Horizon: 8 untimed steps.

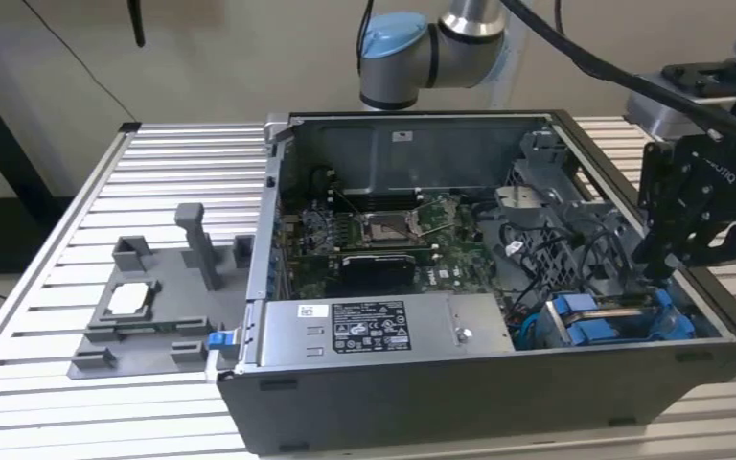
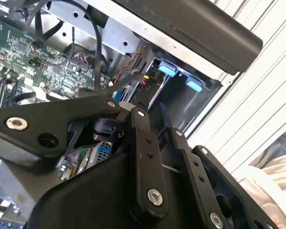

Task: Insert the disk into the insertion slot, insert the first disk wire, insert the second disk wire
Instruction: 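Insert the first disk wire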

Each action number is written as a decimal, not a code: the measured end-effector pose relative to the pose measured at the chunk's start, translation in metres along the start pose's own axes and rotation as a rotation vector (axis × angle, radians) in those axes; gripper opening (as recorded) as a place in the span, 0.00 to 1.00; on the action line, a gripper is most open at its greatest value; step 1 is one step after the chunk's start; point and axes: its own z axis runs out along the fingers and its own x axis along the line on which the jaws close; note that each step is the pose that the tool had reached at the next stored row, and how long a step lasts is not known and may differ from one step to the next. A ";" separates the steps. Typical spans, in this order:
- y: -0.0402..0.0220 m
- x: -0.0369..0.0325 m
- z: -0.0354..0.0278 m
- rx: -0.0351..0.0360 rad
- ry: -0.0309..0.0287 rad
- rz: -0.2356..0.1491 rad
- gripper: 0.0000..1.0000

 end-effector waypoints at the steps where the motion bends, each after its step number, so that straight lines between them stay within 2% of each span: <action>1: 0.0007 0.0000 -0.0027 0.0000 -0.0013 0.000 0.27; 4: 0.0025 0.0000 -0.0092 0.0004 -0.0069 0.003 0.27; 8: 0.0074 0.0002 -0.0105 0.0023 -0.0092 0.010 0.27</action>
